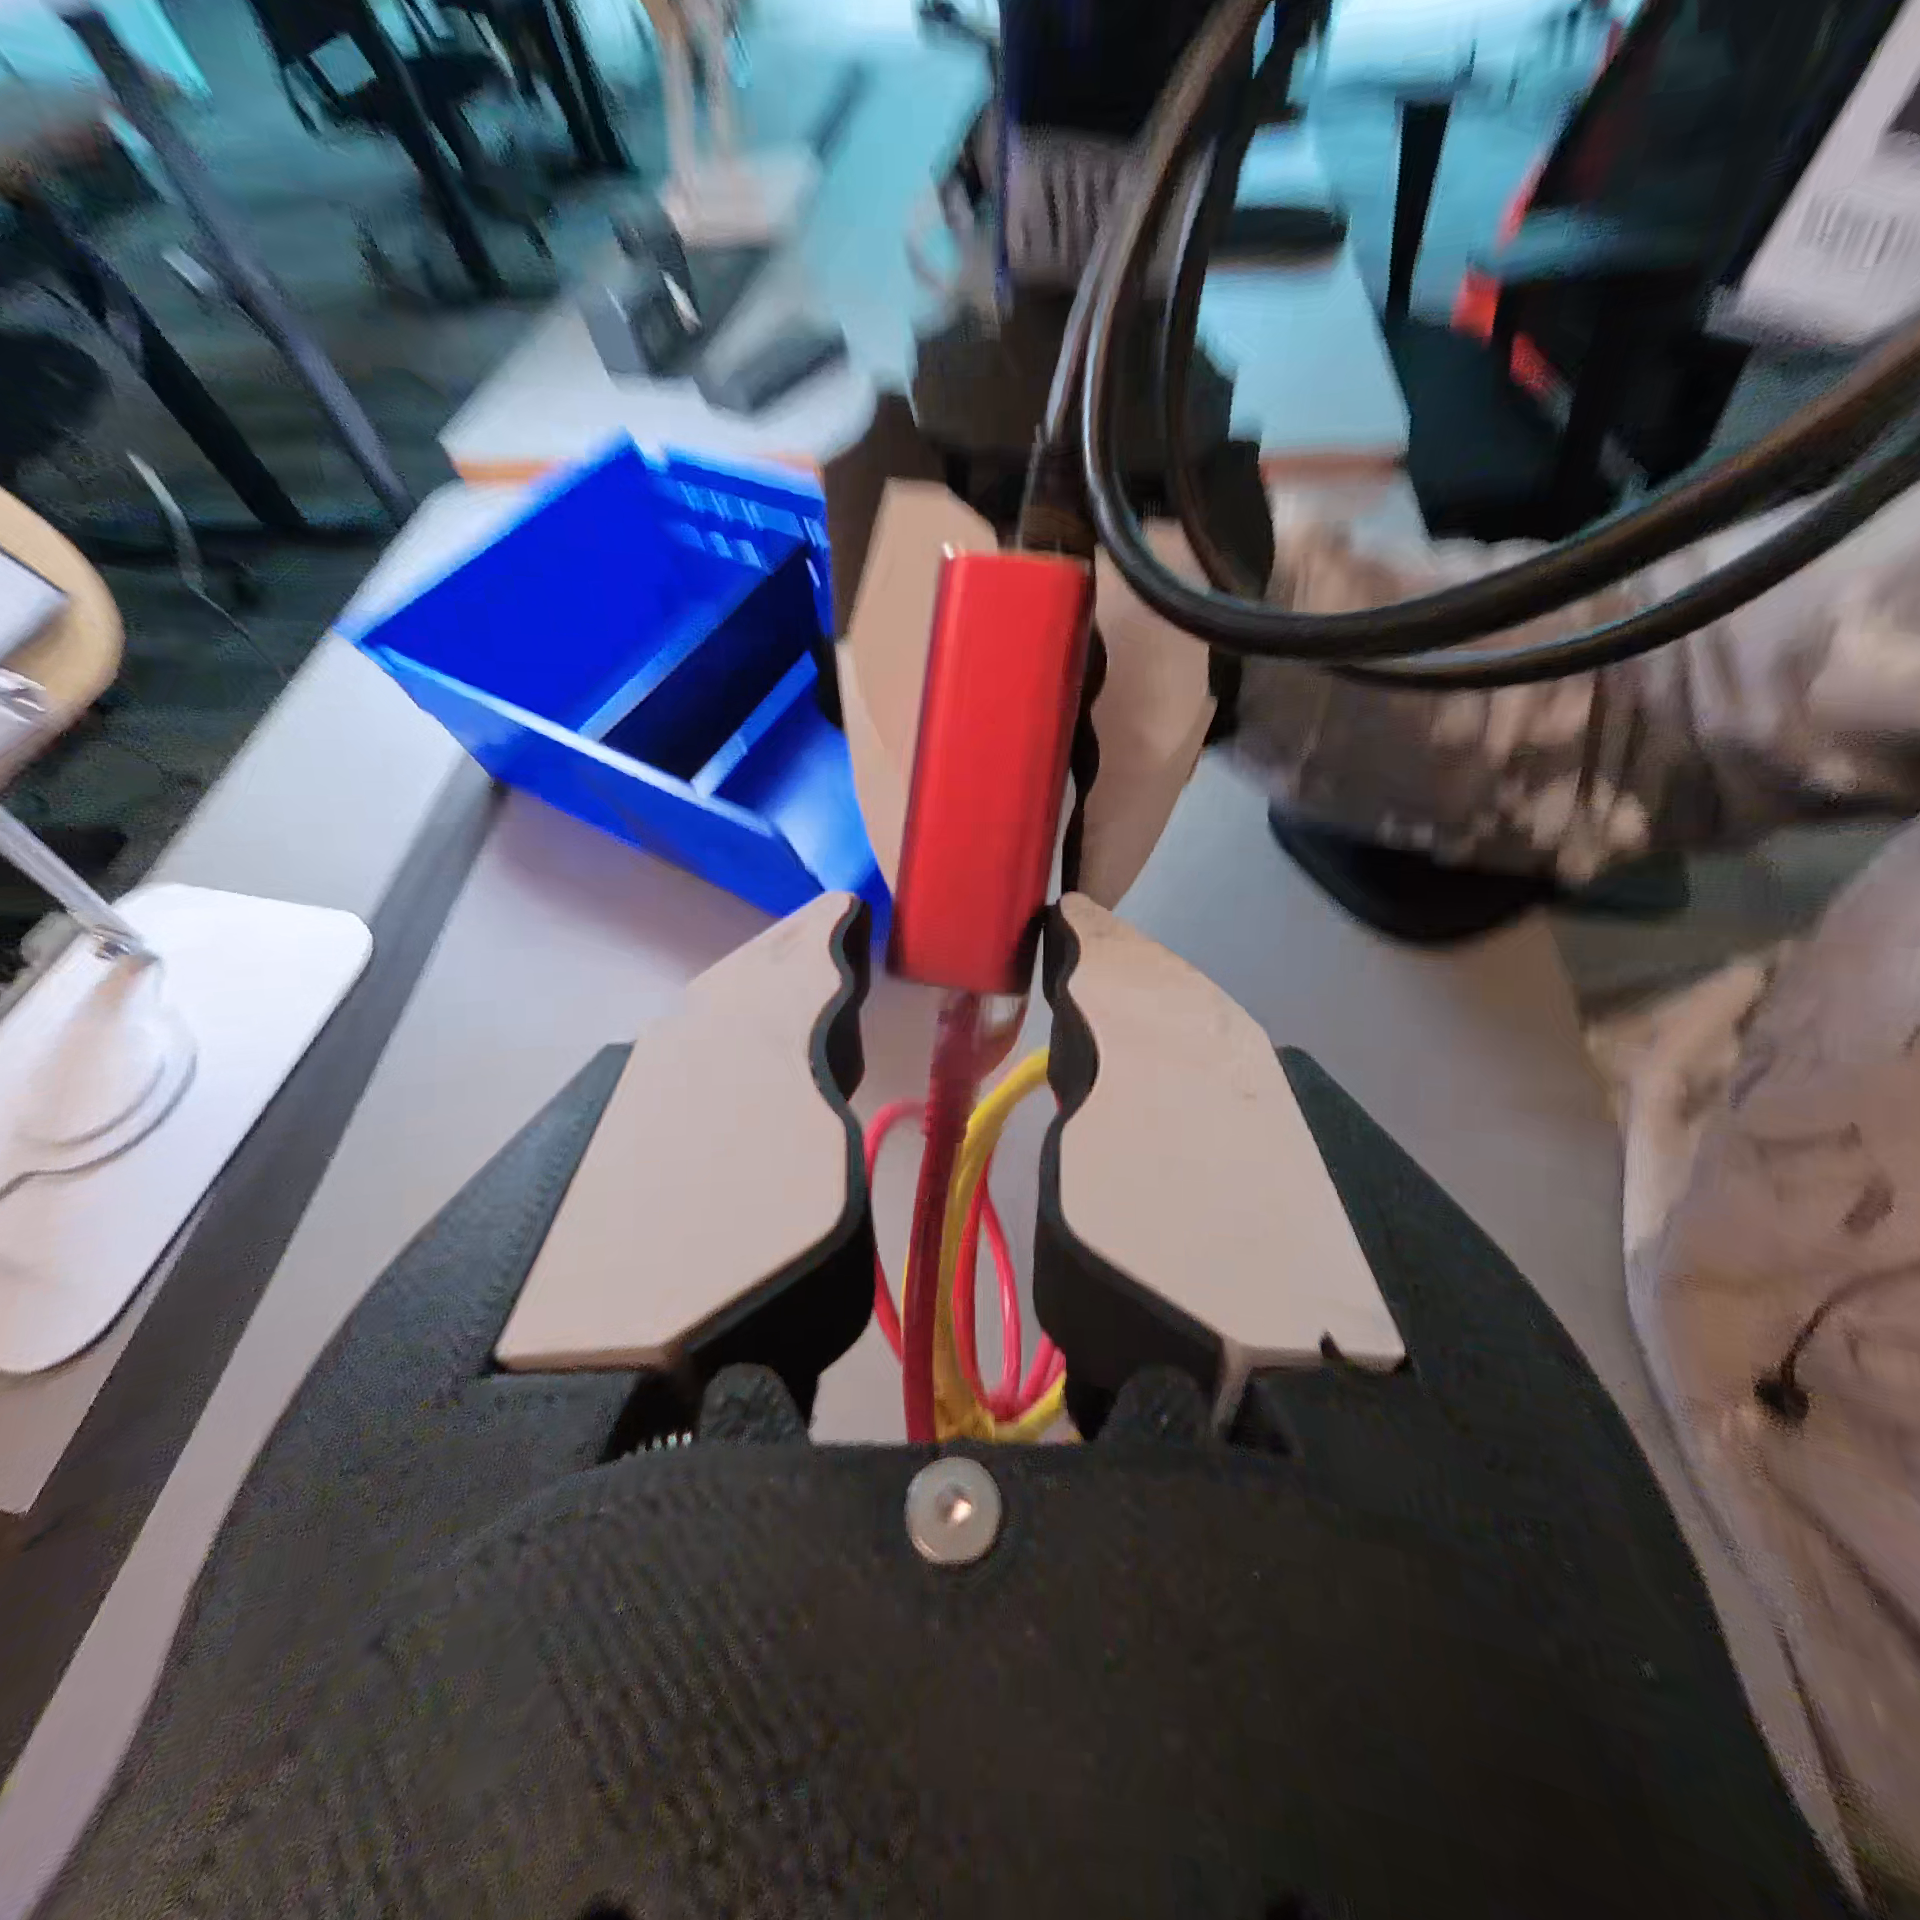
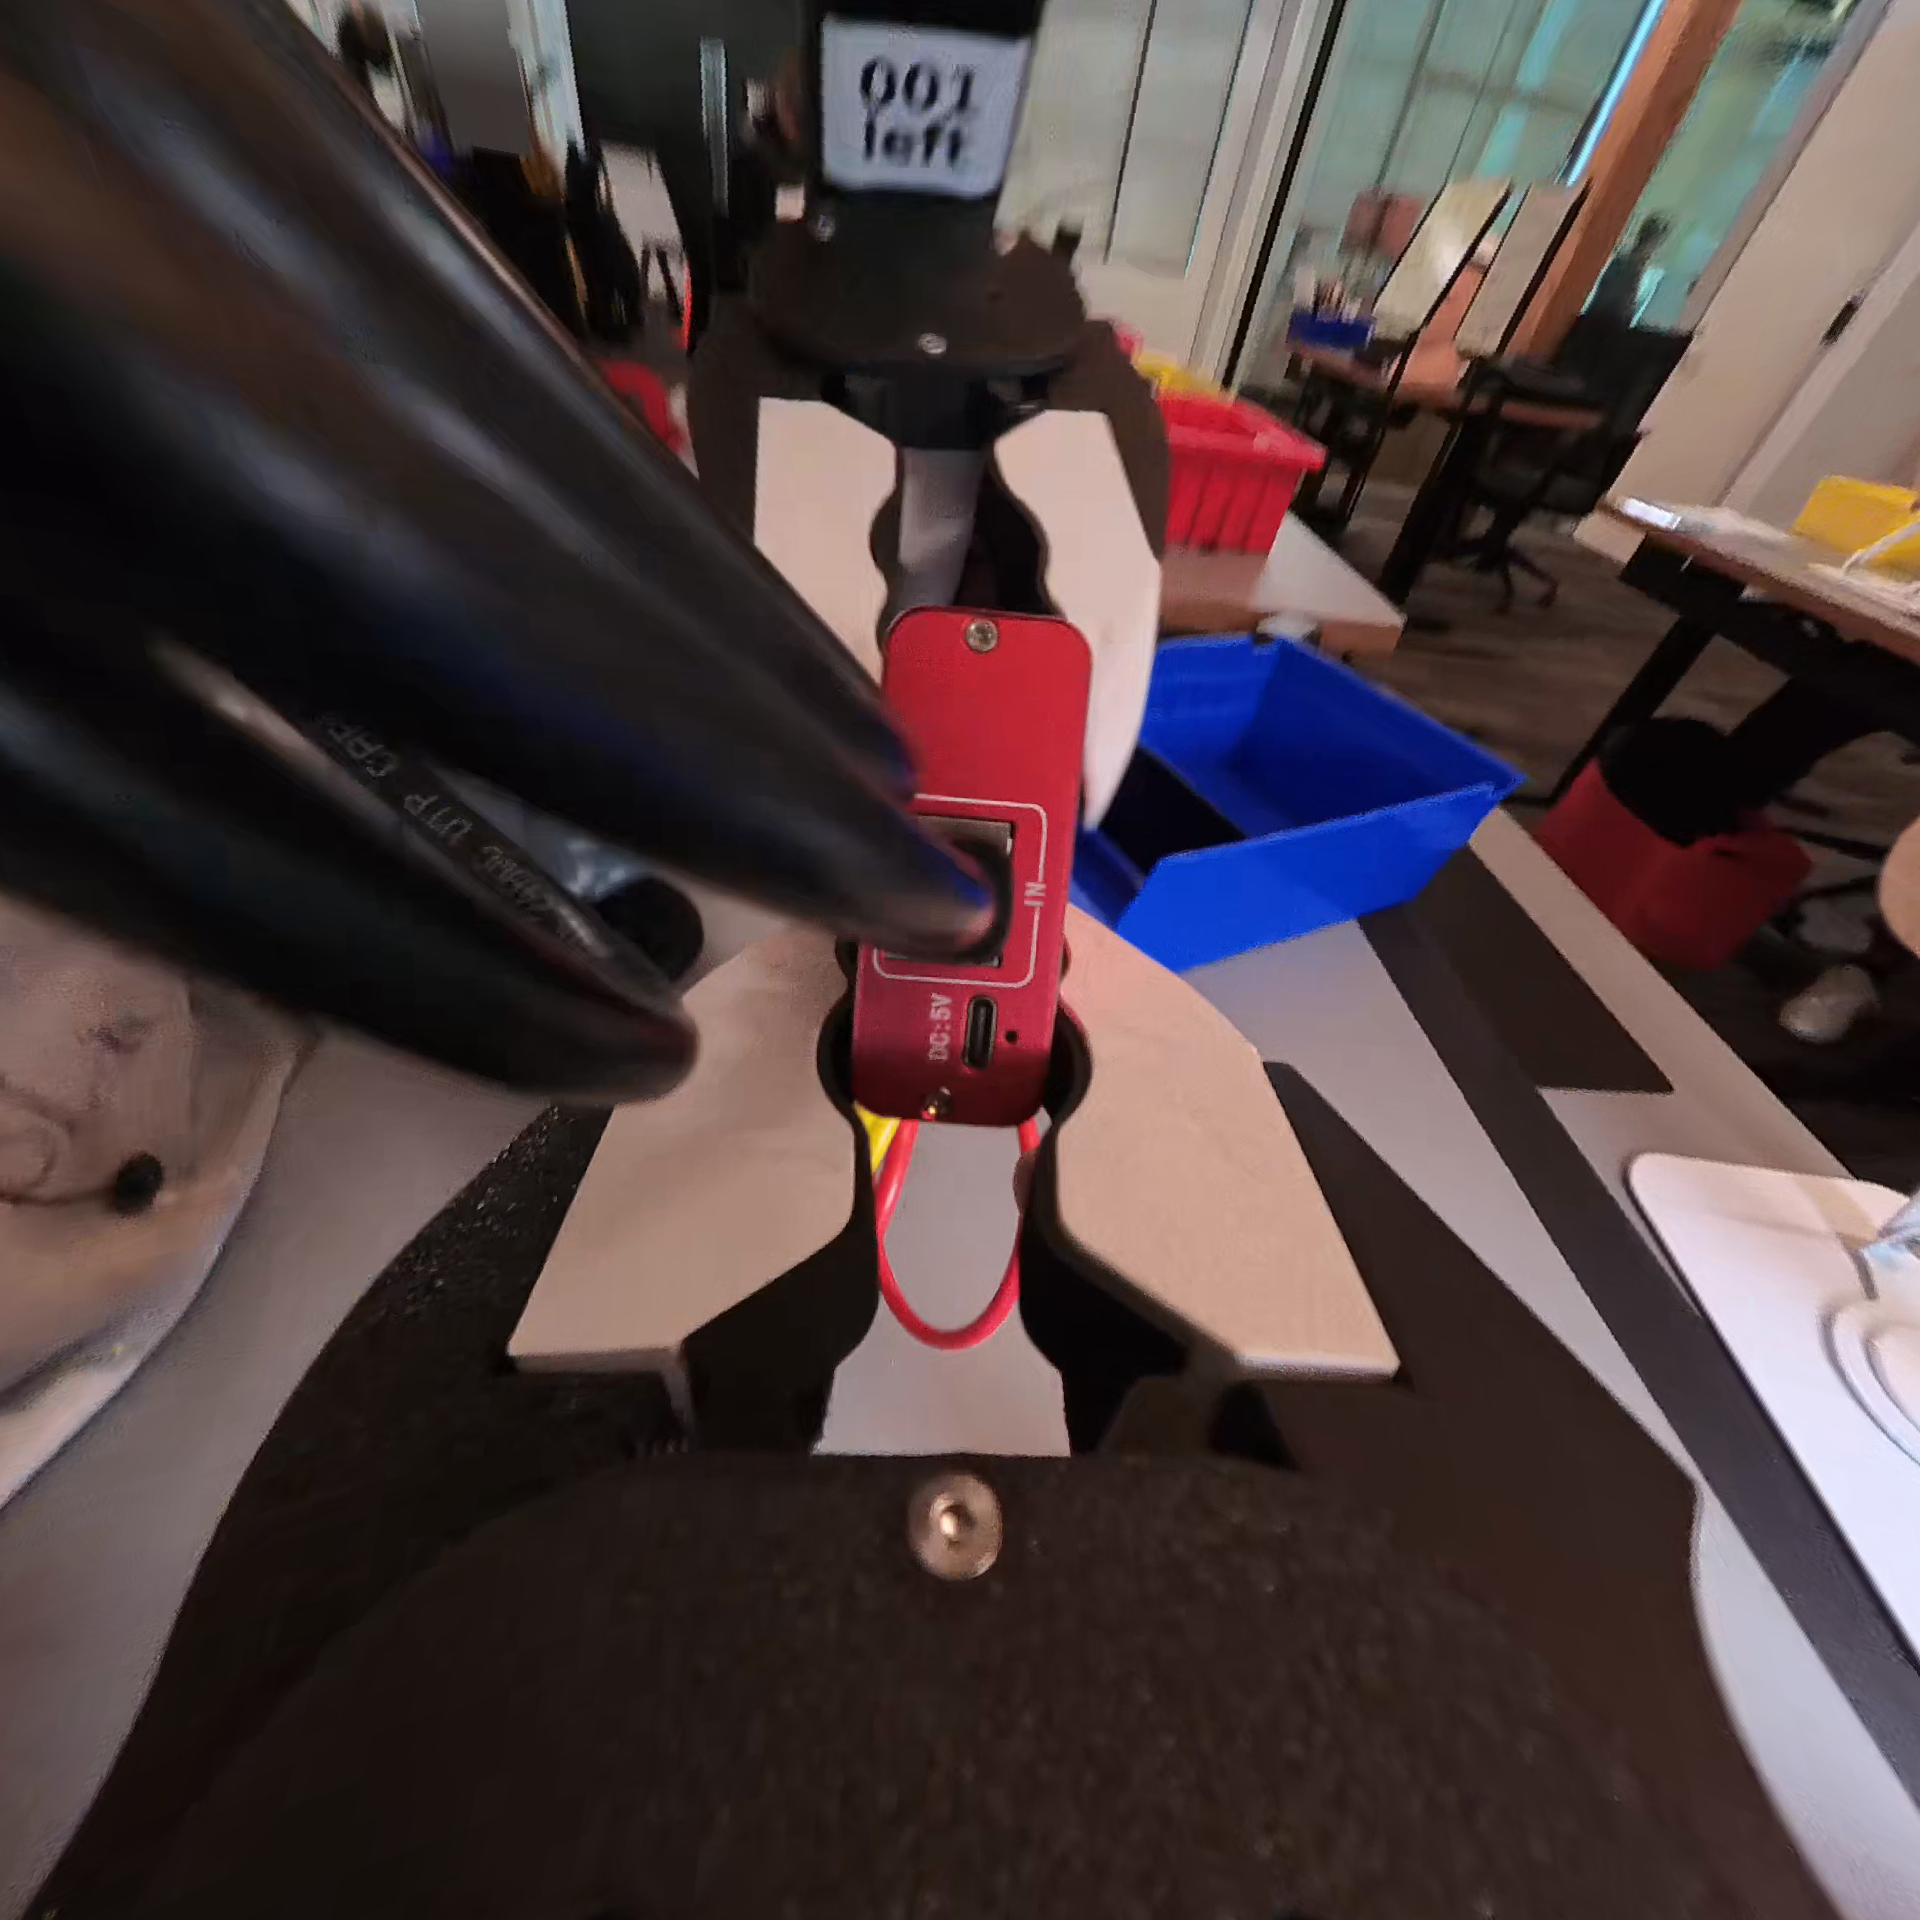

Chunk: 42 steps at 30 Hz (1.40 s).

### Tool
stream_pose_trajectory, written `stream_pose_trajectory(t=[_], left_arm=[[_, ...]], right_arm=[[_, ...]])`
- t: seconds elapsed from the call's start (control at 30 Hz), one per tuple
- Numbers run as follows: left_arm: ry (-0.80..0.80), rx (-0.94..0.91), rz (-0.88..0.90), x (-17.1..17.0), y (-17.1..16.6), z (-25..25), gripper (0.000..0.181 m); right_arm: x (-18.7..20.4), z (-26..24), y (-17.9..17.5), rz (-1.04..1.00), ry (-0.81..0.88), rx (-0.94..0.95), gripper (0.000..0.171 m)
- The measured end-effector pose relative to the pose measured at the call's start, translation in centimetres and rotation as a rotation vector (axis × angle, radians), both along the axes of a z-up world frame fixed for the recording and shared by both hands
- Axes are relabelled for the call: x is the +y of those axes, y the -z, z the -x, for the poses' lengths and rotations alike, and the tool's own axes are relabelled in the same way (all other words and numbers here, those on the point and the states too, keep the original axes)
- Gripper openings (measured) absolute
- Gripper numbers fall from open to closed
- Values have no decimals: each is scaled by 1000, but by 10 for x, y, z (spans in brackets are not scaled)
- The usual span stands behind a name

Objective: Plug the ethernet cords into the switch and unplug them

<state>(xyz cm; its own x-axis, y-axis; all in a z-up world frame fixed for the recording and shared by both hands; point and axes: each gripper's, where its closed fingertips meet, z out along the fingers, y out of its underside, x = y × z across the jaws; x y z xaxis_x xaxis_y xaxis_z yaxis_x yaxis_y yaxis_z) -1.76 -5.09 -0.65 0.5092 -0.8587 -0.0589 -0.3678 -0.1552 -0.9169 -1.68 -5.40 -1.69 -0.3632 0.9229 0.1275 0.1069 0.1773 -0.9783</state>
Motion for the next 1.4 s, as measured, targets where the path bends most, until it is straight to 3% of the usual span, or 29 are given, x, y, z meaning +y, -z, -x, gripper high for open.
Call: stream_pose_trajectory(t=[0.13, 0.2, 0.33, 0.43, 0.6, 0.8, 0.97, 1.4], left_arm=[[-32, -251, -134, -12, -59, 11, 36], [33, -302, -155, -29, -73, -1, 33], [199, -267, -97, -57, -60, -62, 34], [119, -257, -64, -32, -35, -94, 36], [-19, -491, -46, 12, -37, -69, 39], [-61, -736, -171, 21, -61, -33, 39], [-180, -720, -235, 33, -55, -23, 32], [-133, -825, -132, 42, -40, -19, 25]], right_arm=[[22, -14, -40, 215, 22, 241, 28], [35, -28, -64, 323, 37, 396, 28], [52, -58, -100, 499, 42, 661, 28], [50, -69, -113, 542, 23, 745, 29], [35, -57, -108, 404, 47, 686, 29], [30, -33, -87, 412, 31, 621, 29], [34, -23, -73, 452, 24, 572, 29], [44, -13, -57, 538, 18, 417, 28]])
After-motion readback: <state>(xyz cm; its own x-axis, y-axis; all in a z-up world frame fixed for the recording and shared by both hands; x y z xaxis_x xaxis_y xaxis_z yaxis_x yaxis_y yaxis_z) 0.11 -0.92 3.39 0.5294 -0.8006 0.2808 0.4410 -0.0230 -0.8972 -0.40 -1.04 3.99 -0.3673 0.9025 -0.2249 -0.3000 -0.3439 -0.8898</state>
